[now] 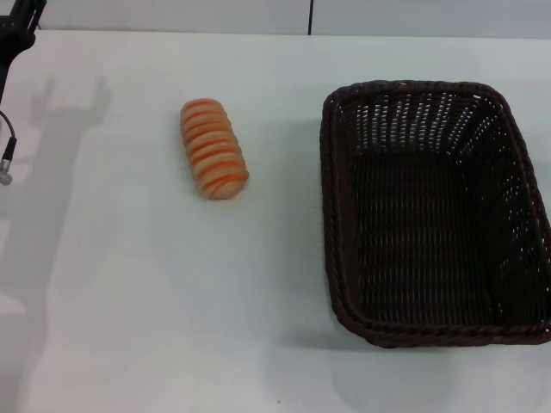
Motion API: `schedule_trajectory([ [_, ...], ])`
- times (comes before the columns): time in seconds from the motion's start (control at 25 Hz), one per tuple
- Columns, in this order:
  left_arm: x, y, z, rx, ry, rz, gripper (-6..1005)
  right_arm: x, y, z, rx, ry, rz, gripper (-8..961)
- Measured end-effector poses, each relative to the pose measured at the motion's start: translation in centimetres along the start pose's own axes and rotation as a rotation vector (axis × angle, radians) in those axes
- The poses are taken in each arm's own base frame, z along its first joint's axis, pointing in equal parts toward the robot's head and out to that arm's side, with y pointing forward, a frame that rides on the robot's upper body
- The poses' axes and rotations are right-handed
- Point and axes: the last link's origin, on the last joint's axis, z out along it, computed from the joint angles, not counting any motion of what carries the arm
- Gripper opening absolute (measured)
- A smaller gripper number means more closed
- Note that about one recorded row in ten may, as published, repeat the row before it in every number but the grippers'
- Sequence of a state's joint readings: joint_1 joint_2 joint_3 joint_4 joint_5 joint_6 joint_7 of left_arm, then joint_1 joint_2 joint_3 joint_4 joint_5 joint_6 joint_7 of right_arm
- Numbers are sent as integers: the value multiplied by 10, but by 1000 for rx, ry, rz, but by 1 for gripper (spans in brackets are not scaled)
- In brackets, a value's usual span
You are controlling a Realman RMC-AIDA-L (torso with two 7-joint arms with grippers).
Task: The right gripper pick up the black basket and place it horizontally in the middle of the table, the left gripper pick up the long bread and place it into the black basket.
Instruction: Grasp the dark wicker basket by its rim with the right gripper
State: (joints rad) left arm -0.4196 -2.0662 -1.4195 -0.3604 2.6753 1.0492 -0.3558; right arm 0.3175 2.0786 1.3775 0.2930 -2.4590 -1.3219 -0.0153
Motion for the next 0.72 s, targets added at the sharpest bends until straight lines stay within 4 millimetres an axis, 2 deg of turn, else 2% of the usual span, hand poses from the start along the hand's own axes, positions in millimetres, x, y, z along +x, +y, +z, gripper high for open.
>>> schedule_trajectory([
  [0.72,0,0,0,0,0,0,859,0,2,0,-11,0,23,725],
])
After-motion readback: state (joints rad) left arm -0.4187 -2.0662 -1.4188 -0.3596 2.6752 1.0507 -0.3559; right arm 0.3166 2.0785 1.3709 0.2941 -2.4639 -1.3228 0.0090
